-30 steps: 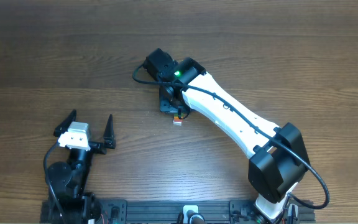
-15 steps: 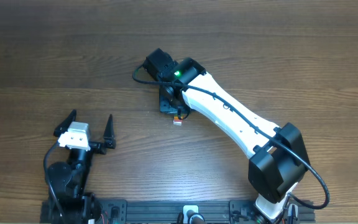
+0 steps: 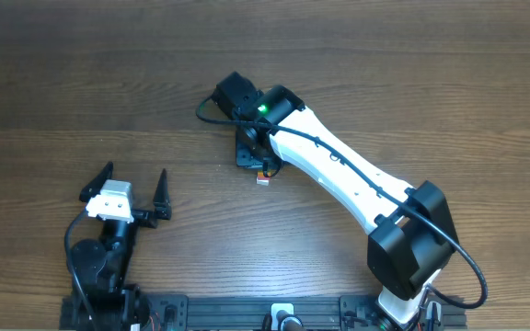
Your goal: Stack Cubes
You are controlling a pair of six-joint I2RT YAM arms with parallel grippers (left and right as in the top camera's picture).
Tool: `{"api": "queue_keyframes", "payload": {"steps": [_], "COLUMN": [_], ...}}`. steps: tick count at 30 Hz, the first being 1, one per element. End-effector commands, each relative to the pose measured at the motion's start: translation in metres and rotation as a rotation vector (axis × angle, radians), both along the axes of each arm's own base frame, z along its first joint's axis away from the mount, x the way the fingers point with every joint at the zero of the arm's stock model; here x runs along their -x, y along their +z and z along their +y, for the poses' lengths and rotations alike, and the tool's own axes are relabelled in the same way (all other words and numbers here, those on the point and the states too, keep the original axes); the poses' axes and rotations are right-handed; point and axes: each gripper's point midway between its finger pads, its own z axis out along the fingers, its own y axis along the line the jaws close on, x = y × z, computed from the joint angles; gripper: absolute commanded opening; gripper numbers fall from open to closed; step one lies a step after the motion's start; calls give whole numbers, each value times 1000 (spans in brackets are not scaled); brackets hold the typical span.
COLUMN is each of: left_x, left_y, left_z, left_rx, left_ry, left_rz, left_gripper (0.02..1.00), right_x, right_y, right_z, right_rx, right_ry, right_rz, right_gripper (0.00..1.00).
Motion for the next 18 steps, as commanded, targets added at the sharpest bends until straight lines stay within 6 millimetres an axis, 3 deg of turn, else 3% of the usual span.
{"api": "queue_keyframes", "payload": {"steps": [1, 18], "left_x": [0, 0], "left_y": [-1, -1], "left_z": [0, 0], "left_rx": [-13, -14], "left_ry": [-3, -3], "left_rz": [-2, -2], "left_gripper": [1000, 1000], "right_x": [1, 2], "right_y": [-7, -15], "right_z": [5, 5], "right_rx": [2, 15], "right_ry": [13, 13], "right_rz": [22, 41], "right_gripper": [12, 9]}}
